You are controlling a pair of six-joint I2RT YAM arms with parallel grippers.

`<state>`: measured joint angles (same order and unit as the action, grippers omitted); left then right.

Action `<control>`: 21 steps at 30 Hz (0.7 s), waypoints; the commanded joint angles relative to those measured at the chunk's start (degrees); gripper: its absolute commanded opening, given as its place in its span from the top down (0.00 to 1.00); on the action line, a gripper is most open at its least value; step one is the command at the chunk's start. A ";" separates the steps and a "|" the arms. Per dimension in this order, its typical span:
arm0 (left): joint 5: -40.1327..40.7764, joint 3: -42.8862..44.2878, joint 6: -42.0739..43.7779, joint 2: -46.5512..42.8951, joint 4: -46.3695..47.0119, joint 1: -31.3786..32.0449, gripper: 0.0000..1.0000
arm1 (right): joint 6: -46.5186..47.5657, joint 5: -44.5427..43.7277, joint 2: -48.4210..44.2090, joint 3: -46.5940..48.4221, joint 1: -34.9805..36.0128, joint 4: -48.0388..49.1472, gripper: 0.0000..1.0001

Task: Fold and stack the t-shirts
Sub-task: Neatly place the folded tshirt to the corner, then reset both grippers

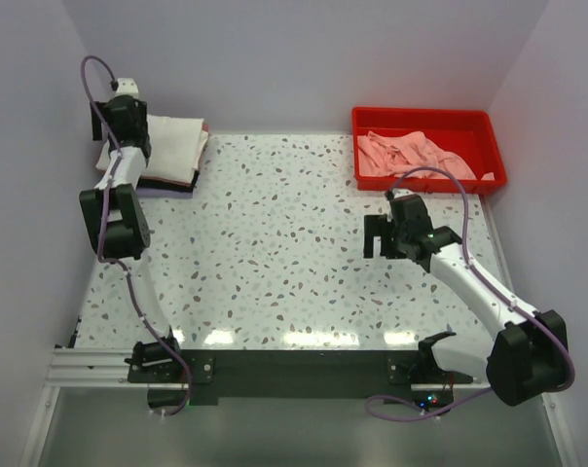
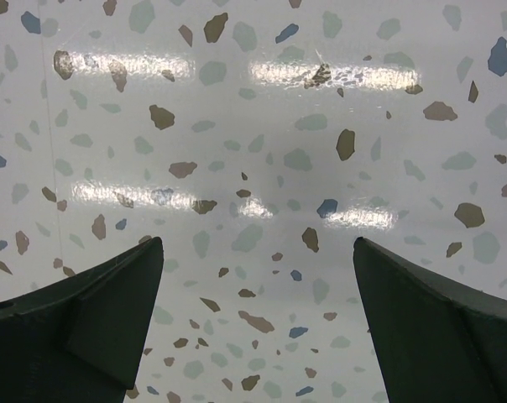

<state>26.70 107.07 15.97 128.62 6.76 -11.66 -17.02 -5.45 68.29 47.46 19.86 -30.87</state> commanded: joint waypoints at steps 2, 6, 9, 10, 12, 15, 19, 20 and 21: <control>1.87 3.32 -4.26 -1.17 2.03 -1.00 0.00 | -0.47 -1.93 -0.61 2.72 -0.17 -1.30 0.01; -2.08 2.71 -7.96 -4.16 -0.26 -0.99 0.00 | -0.83 -1.76 -0.97 2.11 -0.26 -0.42 0.01; -4.80 2.45 -10.42 -7.05 -2.01 -0.91 0.00 | -0.65 -0.96 -1.23 2.20 -0.17 -0.07 0.01; -5.51 2.53 -11.82 -7.76 -3.32 -0.82 0.00 | -0.56 -0.70 -1.41 2.11 -0.26 0.11 0.01; -6.74 2.71 -13.50 -10.04 -5.17 -0.64 0.00 | -0.21 -0.70 -2.02 2.11 -0.17 0.20 0.01; -11.21 2.97 -19.03 -14.16 -10.27 -0.12 0.00 | -0.82 -1.14 -2.99 1.76 -0.26 0.73 0.01; -18.15 1.58 -28.08 -19.80 -15.46 1.55 0.00 | -1.00 -1.31 -4.56 2.02 -0.26 0.11 0.01; -18.96 0.52 -28.18 -21.11 -15.55 3.03 0.00 | -1.00 -1.40 -5.01 1.76 -0.17 0.11 0.01; -19.31 -0.53 -27.75 -23.74 -15.64 4.09 0.00 | -0.91 -1.49 -5.62 1.58 -0.17 0.29 0.01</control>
<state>13.50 107.35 -6.02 112.84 -6.92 -10.79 -17.34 -6.11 65.32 47.77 19.84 -31.29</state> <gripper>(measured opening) 0.997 0.987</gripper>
